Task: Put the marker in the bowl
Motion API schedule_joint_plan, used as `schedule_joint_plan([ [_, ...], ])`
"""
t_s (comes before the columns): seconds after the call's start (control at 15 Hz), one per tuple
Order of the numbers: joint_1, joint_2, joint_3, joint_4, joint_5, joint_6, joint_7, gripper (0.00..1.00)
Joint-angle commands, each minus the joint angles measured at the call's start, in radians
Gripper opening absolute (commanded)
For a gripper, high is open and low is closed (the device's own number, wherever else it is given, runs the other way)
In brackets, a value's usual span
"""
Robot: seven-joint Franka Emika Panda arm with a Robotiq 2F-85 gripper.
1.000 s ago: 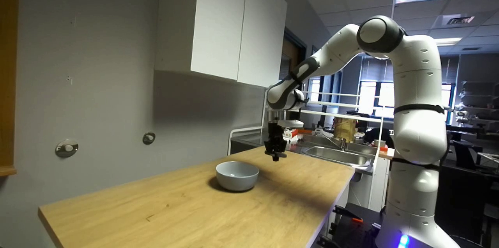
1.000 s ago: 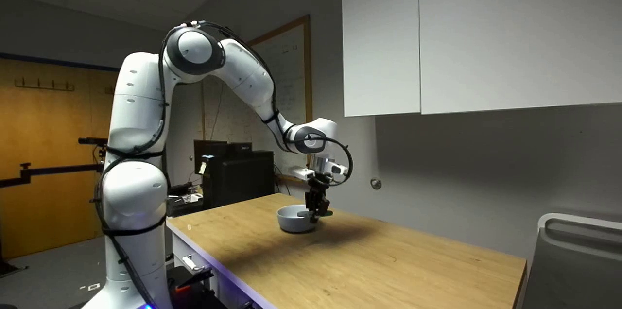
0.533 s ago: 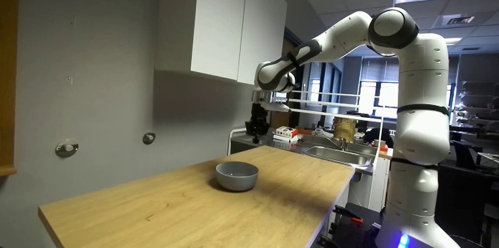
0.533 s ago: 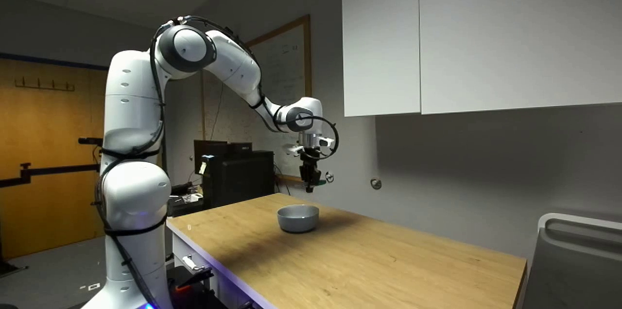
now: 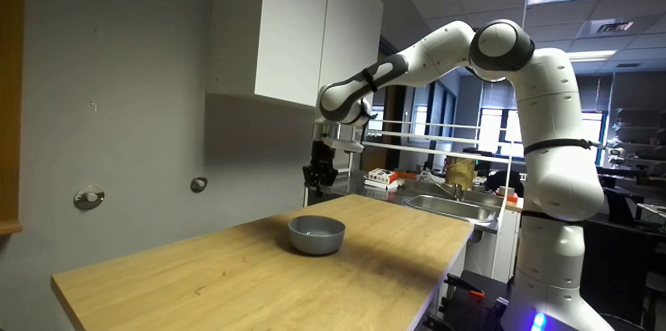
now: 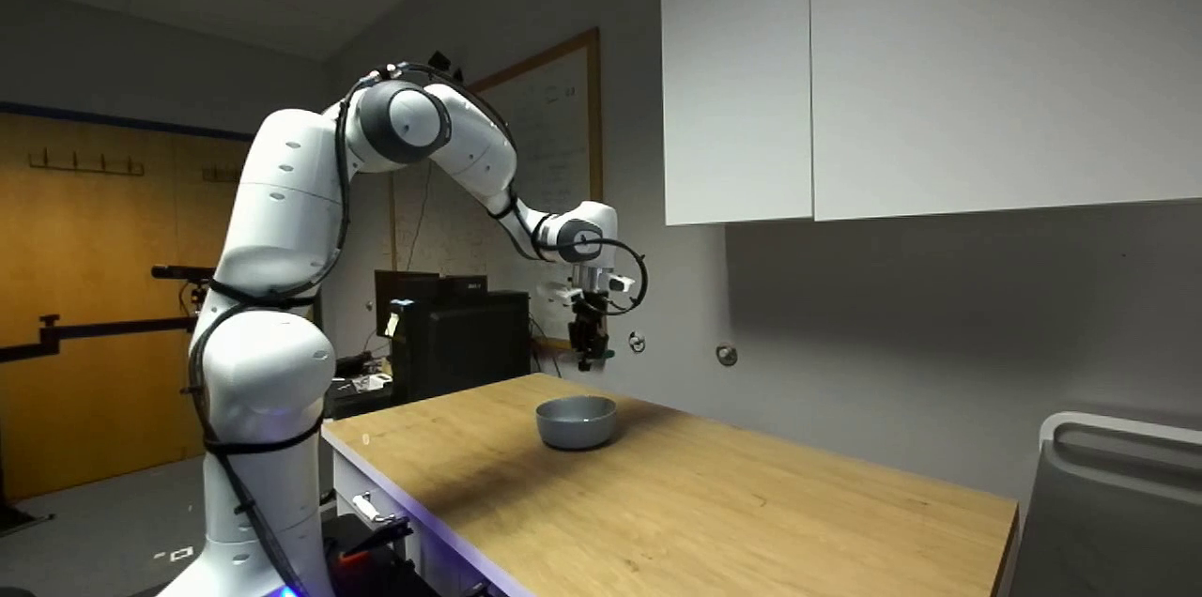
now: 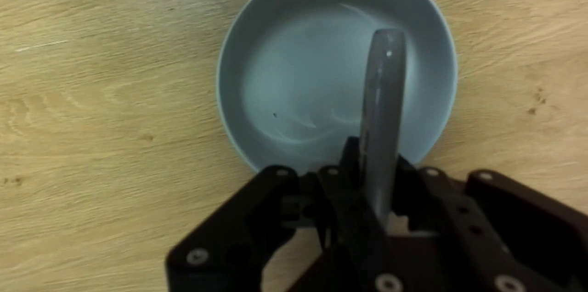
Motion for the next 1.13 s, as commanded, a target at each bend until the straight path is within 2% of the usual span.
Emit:
schedule_joint_plan([
  [0.0, 0.02, 0.11, 0.008, 0.079, -0.008, -0.031, 0.033, 0.12],
  [0.27, 0.048, 0.189, -0.001, 0.107, -0.032, -0.041, 0.063, 0.13],
  [0.33, 0.055, 0.201, -0.001, 0.114, -0.036, -0.047, 0.069, 0.29],
  [0.4, 0.06, 0.21, -0.002, 0.119, -0.04, -0.056, 0.074, 0.38],
  [0.47, 0.065, 0.218, -0.003, 0.129, -0.043, -0.065, 0.081, 0.39],
  [0.53, 0.071, 0.222, -0.004, 0.136, -0.049, -0.077, 0.088, 0.44],
  [0.8, 0.088, 0.221, -0.006, 0.163, -0.079, -0.135, 0.107, 0.74],
  [0.87, 0.073, 0.212, 0.002, 0.122, -0.052, -0.086, 0.073, 0.57],
  [1.0, 0.078, 0.212, 0.002, 0.133, -0.06, -0.104, 0.079, 0.72],
  [1.07, 0.078, 0.212, 0.002, 0.134, -0.062, -0.105, 0.08, 0.74],
])
